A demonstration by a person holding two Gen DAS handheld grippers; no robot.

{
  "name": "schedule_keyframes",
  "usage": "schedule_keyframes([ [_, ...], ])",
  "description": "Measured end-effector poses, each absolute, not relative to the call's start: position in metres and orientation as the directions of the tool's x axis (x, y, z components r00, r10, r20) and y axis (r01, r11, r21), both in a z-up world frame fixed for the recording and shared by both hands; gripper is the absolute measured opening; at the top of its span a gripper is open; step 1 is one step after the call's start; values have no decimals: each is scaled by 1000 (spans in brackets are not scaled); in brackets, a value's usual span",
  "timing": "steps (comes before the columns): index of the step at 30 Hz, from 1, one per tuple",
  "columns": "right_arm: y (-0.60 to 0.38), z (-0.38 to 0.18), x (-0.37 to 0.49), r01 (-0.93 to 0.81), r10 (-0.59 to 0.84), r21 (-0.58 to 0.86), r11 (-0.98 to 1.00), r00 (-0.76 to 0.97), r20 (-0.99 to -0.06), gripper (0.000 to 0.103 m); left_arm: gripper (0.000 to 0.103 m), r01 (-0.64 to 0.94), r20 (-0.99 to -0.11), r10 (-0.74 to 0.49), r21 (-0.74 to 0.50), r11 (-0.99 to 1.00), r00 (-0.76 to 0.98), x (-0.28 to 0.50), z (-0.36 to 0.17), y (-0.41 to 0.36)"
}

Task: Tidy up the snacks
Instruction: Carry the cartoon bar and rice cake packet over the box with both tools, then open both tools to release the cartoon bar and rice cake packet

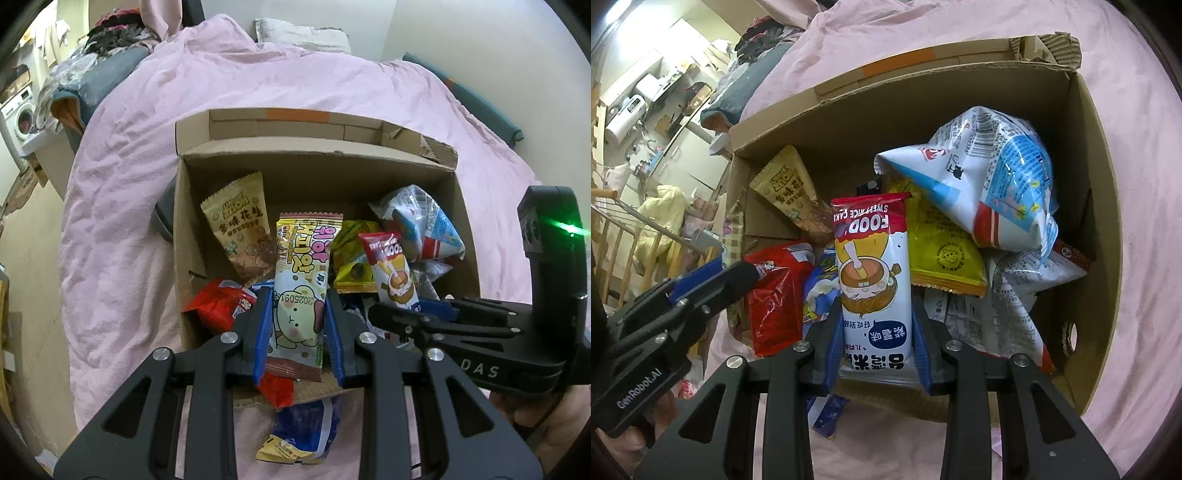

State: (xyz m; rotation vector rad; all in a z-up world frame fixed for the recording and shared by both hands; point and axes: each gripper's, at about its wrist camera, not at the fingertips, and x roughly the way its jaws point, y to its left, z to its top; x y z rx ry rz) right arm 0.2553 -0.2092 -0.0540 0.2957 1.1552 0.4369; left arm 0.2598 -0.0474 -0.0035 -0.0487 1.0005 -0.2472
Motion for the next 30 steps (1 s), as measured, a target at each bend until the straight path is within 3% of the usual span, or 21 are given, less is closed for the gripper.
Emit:
schedule_keyframes([
  [4,-211,-57,257,-171,487,456,873,328,-809,38,25,183,-838,-236,-166,969,492,261,-8,-47],
  [9,-214,-56,259,-162,500,474,865,329,-801,39,56,178,-845,-235,-168,970,481,260,-11,-46],
  [17,-218,-51,260,-159,522,499,852,338,-783,63,76,162,-852,-247,-193,968,462,264,-10,-41],
  [18,-219,-50,260,-156,518,496,854,341,-785,69,77,161,-849,-249,-195,967,467,263,-9,-40],
  [23,-234,-39,257,-119,550,549,827,371,-748,81,78,137,-839,-222,-177,975,497,261,-5,-35],
  [30,-254,-25,246,-91,527,545,834,424,-736,88,78,98,-828,-209,-185,978,520,255,2,-26],
])
